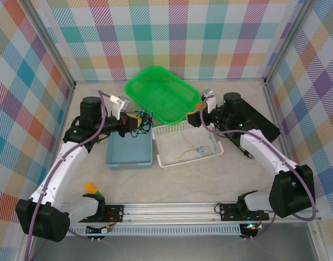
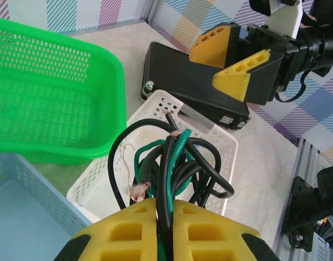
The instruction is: Untangle the cables
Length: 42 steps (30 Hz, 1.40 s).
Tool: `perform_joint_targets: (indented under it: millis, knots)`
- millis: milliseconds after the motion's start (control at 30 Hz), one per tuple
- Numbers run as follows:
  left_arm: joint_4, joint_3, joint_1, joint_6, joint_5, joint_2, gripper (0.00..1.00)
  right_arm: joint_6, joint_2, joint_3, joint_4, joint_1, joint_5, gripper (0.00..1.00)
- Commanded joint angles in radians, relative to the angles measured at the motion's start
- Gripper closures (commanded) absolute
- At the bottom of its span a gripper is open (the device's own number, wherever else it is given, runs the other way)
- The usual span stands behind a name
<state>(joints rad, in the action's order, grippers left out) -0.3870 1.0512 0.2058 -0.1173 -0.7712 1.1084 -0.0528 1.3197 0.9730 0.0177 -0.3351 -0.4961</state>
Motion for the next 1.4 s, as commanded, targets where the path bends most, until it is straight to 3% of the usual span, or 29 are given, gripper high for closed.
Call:
perform_joint_targets:
  millis: [0,167,267,367,533,667,867,1200,1367]
  knots:
    - [0.036,0.006,-0.013,0.010,-0.047,0.002,1.00,-0.014,-0.063,0.000,-0.033,-0.007,-0.020,0.20]
    - [0.079,-0.001,0.002,0.041,-0.091,0.005,1.00,0.108,-0.124,0.049,-0.173,-0.007,-0.212,0.18]
    - [0.100,0.003,0.049,0.052,-0.090,0.017,1.00,0.271,-0.124,0.065,-0.183,-0.014,-0.318,0.17]
    - [0.152,0.008,0.112,0.085,-0.067,0.045,1.00,0.329,-0.126,0.071,-0.181,-0.062,-0.371,0.17]
    - [0.285,-0.005,0.208,0.160,-0.023,0.092,1.00,0.333,-0.115,0.081,-0.173,-0.143,-0.356,0.11]
    - [0.280,0.041,0.246,0.166,-0.040,0.148,1.00,0.339,-0.097,0.081,-0.189,-0.165,-0.323,0.11]
    - [0.295,0.064,0.260,0.180,-0.094,0.190,1.00,0.372,-0.063,0.065,-0.095,-0.195,-0.317,0.11]
    - [0.295,0.076,0.276,0.192,-0.106,0.178,1.00,0.330,-0.025,0.074,-0.144,-0.207,-0.194,0.11]
    - [0.290,0.076,0.277,0.193,-0.132,0.182,1.00,0.333,-0.025,0.052,-0.093,-0.207,-0.209,0.12]
